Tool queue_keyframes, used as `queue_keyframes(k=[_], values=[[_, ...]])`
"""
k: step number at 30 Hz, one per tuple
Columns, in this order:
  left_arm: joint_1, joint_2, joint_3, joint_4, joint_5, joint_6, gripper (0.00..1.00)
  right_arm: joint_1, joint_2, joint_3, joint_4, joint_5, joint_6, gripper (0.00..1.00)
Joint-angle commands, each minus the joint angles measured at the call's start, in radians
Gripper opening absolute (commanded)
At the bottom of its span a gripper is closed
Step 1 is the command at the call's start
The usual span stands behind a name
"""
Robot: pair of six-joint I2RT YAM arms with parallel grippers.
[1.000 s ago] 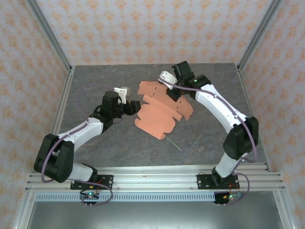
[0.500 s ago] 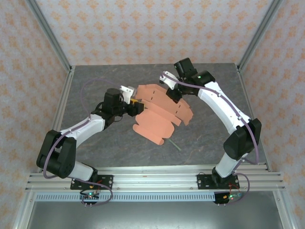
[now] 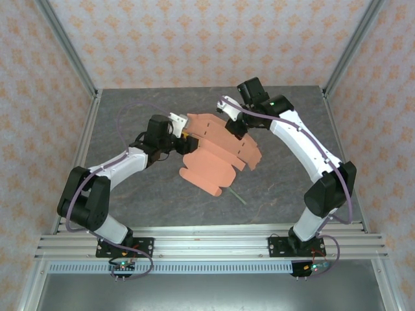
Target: Fold the paper box
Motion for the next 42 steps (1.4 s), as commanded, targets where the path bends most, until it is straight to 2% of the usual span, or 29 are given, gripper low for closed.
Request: queue_keyframes(k=[1,5,15,21,29,33,42], values=[[-0.006,0.02,0.049,-0.05,-0.045,0.045,0.6,-0.004,0.002,0.039,-0.027,-0.023,0.011,0.0],[-0.006,0.046,0.063,-0.05,-0.04,0.055,0.62,-0.004,0.002,0.038,-0.026,-0.029,0.014,0.0],[-0.036,0.11,0.1,-0.022,0.088,0.048,0.62,-0.004,0.008,0.037,-0.008,-0.038,0.032,0.0],[-0.038,0.086,0.069,0.038,0.191,0.021,0.56,-0.004,0.001,0.02,0.032,0.017,0.061,0.0],[-0.038,0.011,0.008,0.072,0.213,-0.001,0.45,-0.004,0.01,0.015,0.058,0.07,0.084,0.0],[-0.05,-0.009,-0.009,0.074,0.178,0.004,0.44,-0.004,0.016,0.017,0.062,0.059,0.098,0.0],[-0.083,0.02,0.037,0.067,0.179,0.008,0.45,-0.003,0.01,0.002,0.074,-0.007,0.124,0.0]])
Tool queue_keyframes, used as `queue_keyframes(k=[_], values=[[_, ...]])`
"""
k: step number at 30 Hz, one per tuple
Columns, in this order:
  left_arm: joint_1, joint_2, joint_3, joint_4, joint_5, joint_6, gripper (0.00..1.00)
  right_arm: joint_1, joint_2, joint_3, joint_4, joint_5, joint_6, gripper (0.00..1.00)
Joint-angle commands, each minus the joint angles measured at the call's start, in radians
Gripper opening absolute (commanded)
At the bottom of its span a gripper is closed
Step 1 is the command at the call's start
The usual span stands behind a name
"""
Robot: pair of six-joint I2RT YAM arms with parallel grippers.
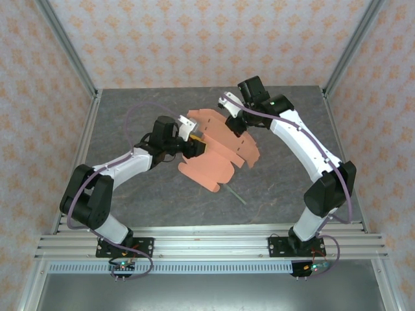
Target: Fold the paper box
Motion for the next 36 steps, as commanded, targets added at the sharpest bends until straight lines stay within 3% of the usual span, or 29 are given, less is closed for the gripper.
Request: queue_keyframes(k=[1,25,36], values=[[-0.026,0.008,0.041,0.018,0.008,0.001,0.45,0.001,0.007,-0.002,0.037,-0.034,0.027,0.0],[-0.067,0.121,0.062,0.085,-0.078,-0.052,0.48,0.001,0.0,-0.038,0.077,-0.097,0.061,0.0],[-0.059,-0.028,-0.022,0.041,-0.117,-0.029,0.51,-0.011,0.0,-0.045,0.05,-0.027,0.037,0.0]])
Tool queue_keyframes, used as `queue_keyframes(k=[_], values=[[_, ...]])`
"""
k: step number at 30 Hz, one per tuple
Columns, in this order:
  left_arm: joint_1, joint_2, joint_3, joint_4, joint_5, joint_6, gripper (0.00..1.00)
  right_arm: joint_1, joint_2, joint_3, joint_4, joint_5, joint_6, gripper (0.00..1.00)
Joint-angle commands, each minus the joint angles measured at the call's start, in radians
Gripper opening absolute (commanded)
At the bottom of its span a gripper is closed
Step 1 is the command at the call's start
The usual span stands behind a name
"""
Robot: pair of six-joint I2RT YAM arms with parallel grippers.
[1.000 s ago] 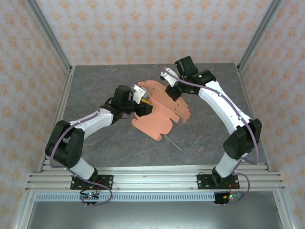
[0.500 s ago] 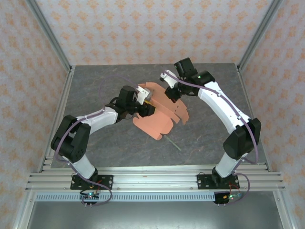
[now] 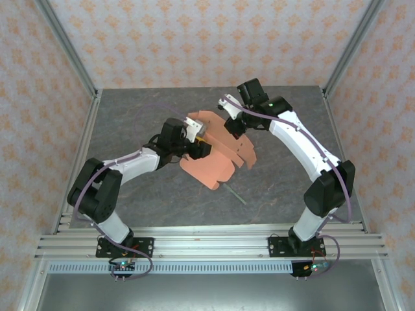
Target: Fold the paper box
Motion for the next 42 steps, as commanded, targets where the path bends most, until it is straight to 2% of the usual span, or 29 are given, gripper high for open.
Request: queue_keyframes(k=[1,8,11,15,19,25,30,42], values=[[-0.003,-0.111,-0.037,-0.022,-0.027,0.018,0.51,-0.009,0.001,-0.008,0.027,0.008,-0.007,0.0],[0.033,-0.312,-0.095,-0.067,-0.051,0.02,0.53,-0.009,-0.004,-0.007,0.011,-0.025,-0.033,0.0],[0.053,-0.338,-0.062,-0.089,-0.036,0.004,0.54,-0.009,-0.013,-0.015,0.013,-0.055,-0.045,0.0],[0.116,-0.318,0.015,-0.129,0.059,-0.025,0.54,-0.009,-0.031,-0.026,0.01,-0.088,-0.059,0.0],[0.133,-0.272,0.125,-0.258,0.131,0.056,0.55,-0.009,-0.039,-0.023,-0.005,-0.116,-0.074,0.0],[0.149,-0.194,0.243,-0.361,0.165,0.098,0.55,-0.01,-0.042,-0.017,-0.015,-0.131,-0.076,0.0],[0.17,-0.171,0.272,-0.368,0.173,0.083,0.56,-0.01,-0.044,-0.006,-0.025,-0.122,-0.079,0.0],[0.171,-0.076,0.406,-0.445,0.305,0.101,0.55,-0.009,-0.03,0.0,-0.016,-0.16,-0.067,0.0]])
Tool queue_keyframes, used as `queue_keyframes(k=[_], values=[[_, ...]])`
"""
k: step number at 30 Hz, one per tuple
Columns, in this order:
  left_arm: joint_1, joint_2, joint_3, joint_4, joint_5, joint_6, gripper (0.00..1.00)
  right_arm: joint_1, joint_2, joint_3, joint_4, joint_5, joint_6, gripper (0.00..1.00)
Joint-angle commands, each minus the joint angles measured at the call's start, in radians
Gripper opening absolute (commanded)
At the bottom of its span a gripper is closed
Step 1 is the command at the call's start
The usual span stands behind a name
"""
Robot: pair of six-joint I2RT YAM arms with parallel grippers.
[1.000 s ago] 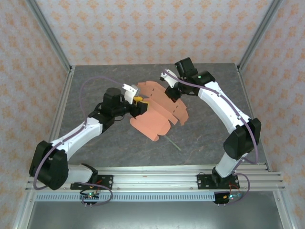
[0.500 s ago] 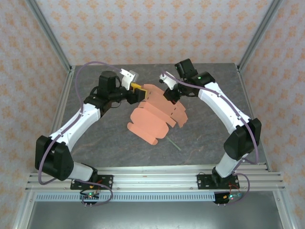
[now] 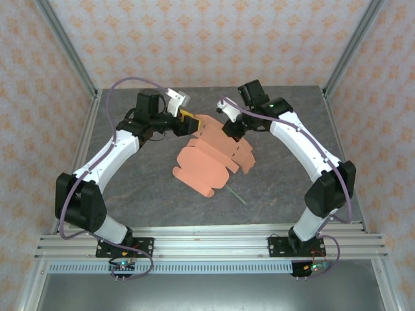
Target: Fold the paper box
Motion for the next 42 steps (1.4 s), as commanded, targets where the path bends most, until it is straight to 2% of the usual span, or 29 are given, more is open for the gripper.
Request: queue_keyframes(k=[1,10,23,27,31,35,42], values=[[-0.002,0.019,0.068,-0.062,0.068,0.035,0.54,-0.005,-0.019,0.024,-0.008,-0.037,0.0,0.0],[-0.047,-0.008,0.038,-0.052,0.122,0.067,0.44,-0.005,0.001,0.039,0.011,0.002,0.042,0.0],[-0.108,0.052,0.07,-0.04,0.089,0.064,0.45,-0.005,0.005,0.033,0.042,-0.054,0.066,0.0],[-0.107,0.042,0.056,-0.044,0.056,0.068,0.46,-0.005,-0.003,0.021,0.041,-0.012,0.058,0.0],[-0.095,-0.016,-0.021,0.006,-0.021,0.022,0.5,-0.005,-0.003,0.017,0.037,0.055,0.052,0.0],[-0.075,-0.104,-0.127,0.07,-0.145,-0.051,0.53,-0.004,0.021,0.034,0.028,0.116,0.053,0.0],[-0.05,-0.284,-0.297,0.05,-0.532,-0.192,0.58,0.03,0.109,0.098,0.026,0.253,0.01,0.0]])
